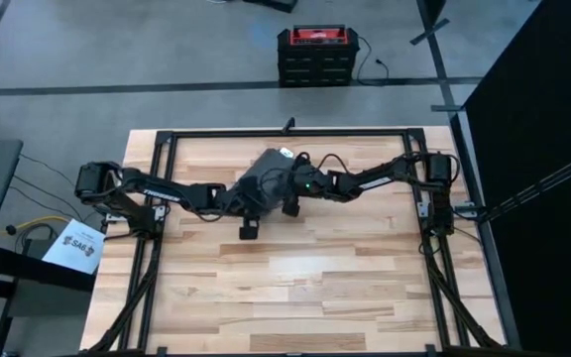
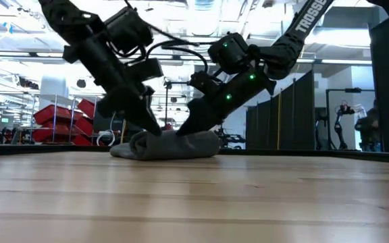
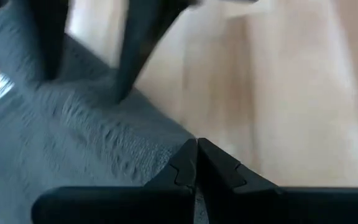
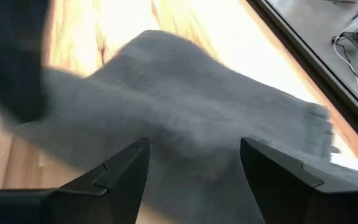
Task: Roll towel
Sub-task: Roll the gray towel
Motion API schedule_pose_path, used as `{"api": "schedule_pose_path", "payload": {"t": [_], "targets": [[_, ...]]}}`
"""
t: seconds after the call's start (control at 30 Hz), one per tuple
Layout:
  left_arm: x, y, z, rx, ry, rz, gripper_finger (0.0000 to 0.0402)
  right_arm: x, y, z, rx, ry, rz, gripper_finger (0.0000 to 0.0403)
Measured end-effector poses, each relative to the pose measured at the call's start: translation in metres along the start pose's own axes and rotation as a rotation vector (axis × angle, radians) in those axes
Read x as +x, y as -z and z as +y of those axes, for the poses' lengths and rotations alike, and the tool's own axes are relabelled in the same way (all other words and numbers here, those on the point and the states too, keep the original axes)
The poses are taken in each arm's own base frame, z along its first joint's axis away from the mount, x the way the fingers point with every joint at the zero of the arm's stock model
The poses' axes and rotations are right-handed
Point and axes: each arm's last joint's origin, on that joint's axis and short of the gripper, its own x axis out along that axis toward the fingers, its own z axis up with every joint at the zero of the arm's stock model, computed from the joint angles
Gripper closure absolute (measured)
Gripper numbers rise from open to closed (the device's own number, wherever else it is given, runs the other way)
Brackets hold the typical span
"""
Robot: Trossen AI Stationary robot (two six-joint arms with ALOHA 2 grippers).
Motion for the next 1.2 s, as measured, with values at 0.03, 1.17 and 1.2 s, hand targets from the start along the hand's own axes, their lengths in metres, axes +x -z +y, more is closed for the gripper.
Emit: {"api": "schedule_pose_path", "payload": {"t": [0.03, 1.17, 1.2], "targets": [[0.001, 0.002, 0.003, 0.000, -0.019, 0.012, 0.0402, 0.000, 0.000, 0.000, 0.000, 0.000, 0.001, 0.0163], [0.039, 0.071, 0.123, -0.223, -0.150, 0.130, 0.0402, -0.037, 0.030, 0.050, 0.193, 0.061, 0.237, 0.0163], [0.042, 0.071, 0.122, -0.235, -0.146, 0.134, 0.0402, -0.042, 0.028, 0.053, 0.178, 0.086, 0.235, 0.0163]]}}
